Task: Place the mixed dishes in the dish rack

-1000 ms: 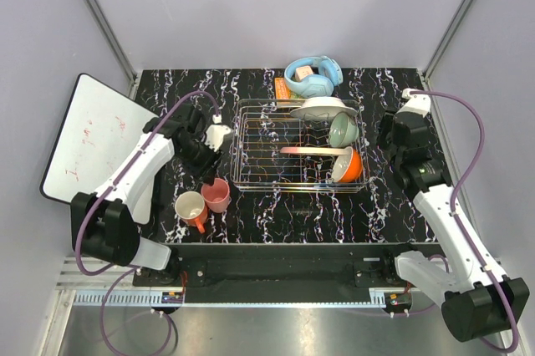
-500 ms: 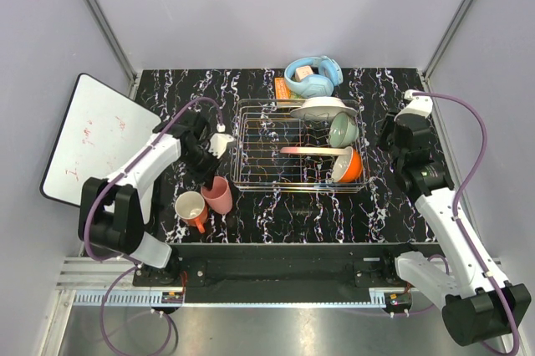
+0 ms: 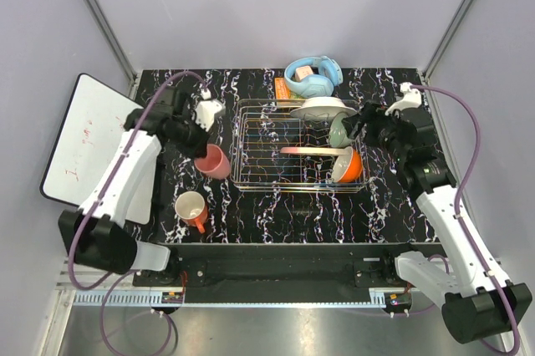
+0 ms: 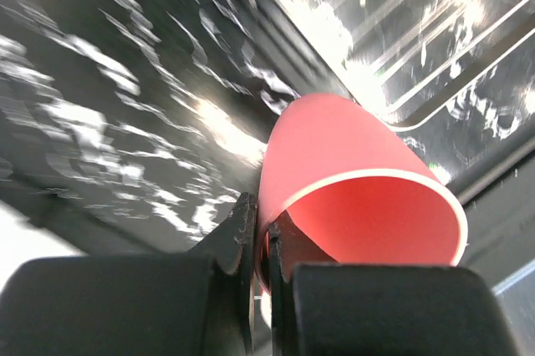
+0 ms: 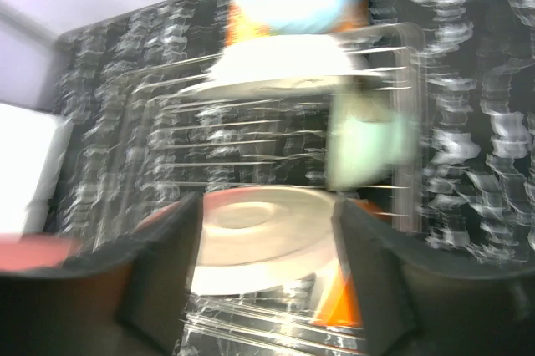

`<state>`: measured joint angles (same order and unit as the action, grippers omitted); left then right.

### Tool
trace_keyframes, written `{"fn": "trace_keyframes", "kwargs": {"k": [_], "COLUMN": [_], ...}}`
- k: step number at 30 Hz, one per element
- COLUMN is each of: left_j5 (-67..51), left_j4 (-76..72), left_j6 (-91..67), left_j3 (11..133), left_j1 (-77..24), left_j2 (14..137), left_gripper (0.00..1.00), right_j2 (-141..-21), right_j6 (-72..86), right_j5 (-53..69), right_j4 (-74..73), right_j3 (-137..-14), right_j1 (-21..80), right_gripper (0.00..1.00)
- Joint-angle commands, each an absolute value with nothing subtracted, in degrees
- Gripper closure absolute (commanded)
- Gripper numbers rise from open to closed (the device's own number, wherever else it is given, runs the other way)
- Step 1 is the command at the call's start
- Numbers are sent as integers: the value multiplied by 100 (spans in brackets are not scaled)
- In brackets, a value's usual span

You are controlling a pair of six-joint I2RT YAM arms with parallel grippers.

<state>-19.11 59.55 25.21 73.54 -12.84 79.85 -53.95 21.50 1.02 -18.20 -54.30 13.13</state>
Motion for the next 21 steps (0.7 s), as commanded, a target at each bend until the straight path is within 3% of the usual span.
{"fn": "trace_keyframes", "kwargs": {"k": [1, 5, 9, 11, 13, 15, 16, 17, 19, 21], "left_j5": [-2434, -3292, -4655, -5645, -6211, -7055, -7284, -7625, -7717, -7734], "left_j4": [6108, 6082, 5811, 5363, 4306, 3170, 1554, 520, -2460, -3616], "left_j6": [2549, 2435, 1944, 1358, 654, -864, -1549, -3226, -4879, -6325], "left_j3": [8207, 8709, 9236, 9369, 9308, 8949, 8756, 8258, 7842, 7655], "left_j1": [-1266, -1248, -1195, -1152, -1099, -1020, -1002, -993, -984, -976], "left_j2": [7366, 7260, 7391, 7453, 7506, 7515, 7515, 7523, 7602, 7839], "left_gripper": [100, 100, 100, 100, 100, 100, 100, 100, 100, 100], "right_j2": [-5659, -5993, -7087, -7696, -8094, -7859, -7779, -7717, -7743, -7752], "right_j6": [3197, 4830, 7967, 8794, 8633, 7283, 6747, 6184, 6362, 6565], "right_j5": [2096, 3294, 3561, 3760, 4165, 4018, 3912, 3824, 3762, 3736], "right_j4": [-776, 1304, 6057, 7202, 6867, 5201, 4490, 3699, 3874, 4034], "right_j3": [-5713, -5249, -4168, -4393, -5043, -5638, -5869, -6062, -6179, -6178], "right_j1": [1345, 1345, 1449, 1608, 2036, 2424, 2652, 2881, 2918, 2909], "right_gripper": [1, 0, 0, 0, 0, 0, 0, 0, 0, 0]}}
